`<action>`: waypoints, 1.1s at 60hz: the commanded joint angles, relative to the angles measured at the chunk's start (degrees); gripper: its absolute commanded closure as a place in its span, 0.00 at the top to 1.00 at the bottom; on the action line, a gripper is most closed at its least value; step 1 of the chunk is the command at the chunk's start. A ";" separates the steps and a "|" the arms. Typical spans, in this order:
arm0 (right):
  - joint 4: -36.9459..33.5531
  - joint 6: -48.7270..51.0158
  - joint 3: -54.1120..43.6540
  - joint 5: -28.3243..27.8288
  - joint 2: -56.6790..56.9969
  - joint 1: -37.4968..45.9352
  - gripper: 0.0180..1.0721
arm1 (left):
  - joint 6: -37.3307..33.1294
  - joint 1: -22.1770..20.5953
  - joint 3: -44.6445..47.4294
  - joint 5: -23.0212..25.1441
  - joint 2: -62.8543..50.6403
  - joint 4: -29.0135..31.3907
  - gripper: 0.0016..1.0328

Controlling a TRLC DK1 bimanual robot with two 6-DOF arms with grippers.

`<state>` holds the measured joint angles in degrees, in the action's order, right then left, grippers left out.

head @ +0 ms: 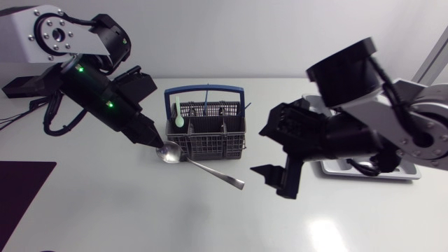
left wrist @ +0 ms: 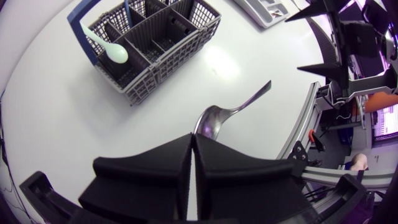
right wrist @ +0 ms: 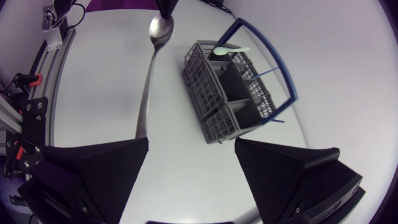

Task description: Unload the cutlery basket into the drawer organizer.

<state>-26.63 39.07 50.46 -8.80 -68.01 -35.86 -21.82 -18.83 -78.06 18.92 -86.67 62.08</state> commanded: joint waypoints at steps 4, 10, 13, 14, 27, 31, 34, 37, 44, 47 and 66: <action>2.20 -6.29 2.63 0.89 -5.21 -4.22 0.91 | 2.31 0.11 -1.22 3.76 -3.06 0.41 0.03; 4.75 -8.13 3.86 1.68 -8.63 -7.39 0.89 | 3.72 0.37 -1.22 5.60 -4.29 -0.91 0.03; 5.80 -8.66 4.30 2.56 -10.48 -8.62 0.86 | 4.42 0.46 -1.22 6.04 -4.64 -1.62 0.03; 6.07 -8.66 4.47 2.73 -10.92 -8.97 0.86 | 4.60 0.55 -1.30 6.22 -4.73 -1.70 0.03; 9.67 -10.15 6.50 4.93 -16.89 -12.92 0.77 | 5.83 0.72 -1.83 7.01 -5.79 -2.49 0.03; 10.55 -10.50 6.85 5.19 -18.04 -13.27 0.71 | 5.83 0.99 -2.01 7.01 -6.23 -2.49 0.03; 11.34 -10.50 7.02 5.46 -18.92 -13.63 0.66 | 5.83 1.25 -2.09 7.01 -6.31 -2.49 0.03; 11.78 -10.50 7.55 5.46 -19.71 -13.80 0.59 | 5.83 1.43 -2.45 7.01 -6.40 -2.49 0.03; 12.31 -10.50 8.78 6.16 -21.55 -14.42 0.47 | 5.83 1.52 -2.62 7.01 -6.49 -2.49 0.03; 12.39 -10.50 9.22 6.16 -22.26 -14.59 0.44 | 5.83 1.43 -2.53 7.10 -6.49 -2.49 0.03; 12.04 -10.24 10.98 7.13 -24.89 -14.68 0.14 | 5.74 1.52 -2.36 7.54 -6.58 -2.49 0.03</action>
<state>-14.72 29.98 60.01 -2.07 -91.44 -50.17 -17.54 -17.67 -78.87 25.30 -92.33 59.48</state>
